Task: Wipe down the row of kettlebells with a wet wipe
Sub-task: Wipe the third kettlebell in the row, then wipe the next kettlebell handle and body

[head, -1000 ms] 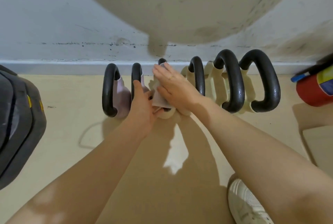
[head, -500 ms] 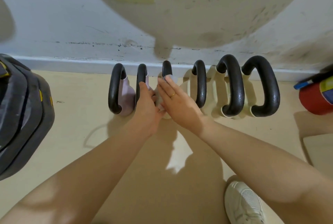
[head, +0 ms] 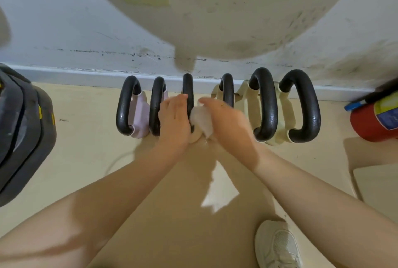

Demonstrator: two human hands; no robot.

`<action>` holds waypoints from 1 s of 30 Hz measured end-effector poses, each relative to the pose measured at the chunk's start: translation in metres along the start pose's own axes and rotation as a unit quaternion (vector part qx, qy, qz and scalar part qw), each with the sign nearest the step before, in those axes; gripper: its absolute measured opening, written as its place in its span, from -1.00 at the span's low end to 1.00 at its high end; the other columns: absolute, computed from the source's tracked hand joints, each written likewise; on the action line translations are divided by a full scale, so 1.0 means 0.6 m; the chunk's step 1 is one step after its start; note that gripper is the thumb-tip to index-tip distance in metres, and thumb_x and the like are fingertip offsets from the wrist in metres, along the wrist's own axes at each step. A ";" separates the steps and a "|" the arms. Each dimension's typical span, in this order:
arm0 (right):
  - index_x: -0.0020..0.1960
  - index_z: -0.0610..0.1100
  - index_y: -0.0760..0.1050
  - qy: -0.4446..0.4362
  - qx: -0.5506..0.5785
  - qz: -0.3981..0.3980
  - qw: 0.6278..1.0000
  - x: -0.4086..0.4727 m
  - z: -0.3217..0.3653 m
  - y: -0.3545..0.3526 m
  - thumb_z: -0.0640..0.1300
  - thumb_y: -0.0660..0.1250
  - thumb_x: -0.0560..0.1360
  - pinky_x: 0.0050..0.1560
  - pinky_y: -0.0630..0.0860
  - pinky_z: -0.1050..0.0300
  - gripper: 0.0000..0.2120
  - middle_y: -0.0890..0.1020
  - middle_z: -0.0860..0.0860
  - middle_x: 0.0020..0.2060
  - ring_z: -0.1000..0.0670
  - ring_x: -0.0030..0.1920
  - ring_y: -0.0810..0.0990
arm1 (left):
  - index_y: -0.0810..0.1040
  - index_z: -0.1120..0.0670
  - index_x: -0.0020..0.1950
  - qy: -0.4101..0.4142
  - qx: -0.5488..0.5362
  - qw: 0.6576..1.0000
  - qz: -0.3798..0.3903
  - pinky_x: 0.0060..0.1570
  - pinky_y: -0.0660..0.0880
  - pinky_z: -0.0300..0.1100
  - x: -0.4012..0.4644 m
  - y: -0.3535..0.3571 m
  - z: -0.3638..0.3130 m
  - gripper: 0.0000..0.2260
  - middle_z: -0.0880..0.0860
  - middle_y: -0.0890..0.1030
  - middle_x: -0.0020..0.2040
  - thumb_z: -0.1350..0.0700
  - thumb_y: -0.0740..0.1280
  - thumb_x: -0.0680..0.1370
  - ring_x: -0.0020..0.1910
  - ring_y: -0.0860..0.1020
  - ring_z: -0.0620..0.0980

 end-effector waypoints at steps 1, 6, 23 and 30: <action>0.39 -0.04 0.27 0.043 -0.005 -0.034 0.998 -0.003 -0.034 -0.035 -0.20 0.10 0.55 -0.02 0.52 -0.06 -0.59 0.56 -0.11 0.14 -0.21 0.05 0.58 | 0.53 -0.13 0.03 0.031 0.019 0.999 0.009 0.21 0.43 -0.01 -0.005 0.012 -0.011 -0.72 0.09 0.52 0.08 -0.08 0.05 0.51 0.04 0.49 0.00; 0.10 -0.18 0.47 0.210 0.151 -0.254 0.932 -0.044 -0.214 -0.150 -0.11 0.06 0.61 -0.25 0.41 0.05 -0.74 0.53 -0.05 -0.27 -0.08 -0.27 0.50 | 0.45 0.04 0.23 0.022 0.039 0.996 0.074 -0.12 0.38 -0.44 -0.007 0.091 -0.021 -0.74 -0.06 0.49 0.02 0.22 0.16 0.56 -0.13 0.46 -0.21; 0.11 -0.20 0.46 -0.082 0.022 -0.122 0.989 0.112 -0.151 -0.087 -0.15 0.13 0.60 -0.14 0.50 -0.05 -0.81 0.60 -0.17 -0.09 -0.18 -0.07 0.53 | 0.54 0.15 -0.17 -0.132 0.106 0.971 0.171 -0.27 0.37 -0.19 0.042 0.173 0.012 -0.78 0.03 0.50 -0.35 0.01 0.28 0.54 -0.35 0.45 -0.03; 0.26 -0.15 0.47 -0.206 -0.004 0.120 0.971 0.079 -0.088 0.019 -0.25 0.07 0.57 0.36 0.16 0.11 -0.67 0.45 -0.12 0.32 -0.13 0.37 0.34 | 0.53 0.25 0.08 -0.088 0.101 0.981 0.142 0.03 0.46 -0.06 0.027 0.169 0.022 -0.77 0.21 0.60 -0.04 0.12 0.20 0.58 -0.01 0.56 0.13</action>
Point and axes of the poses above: each hand's wrist, its own x-axis towards the middle knuckle, its own y-axis out of the palm, z = x × y, the point moved 9 cm from there along x, towards the middle knuckle
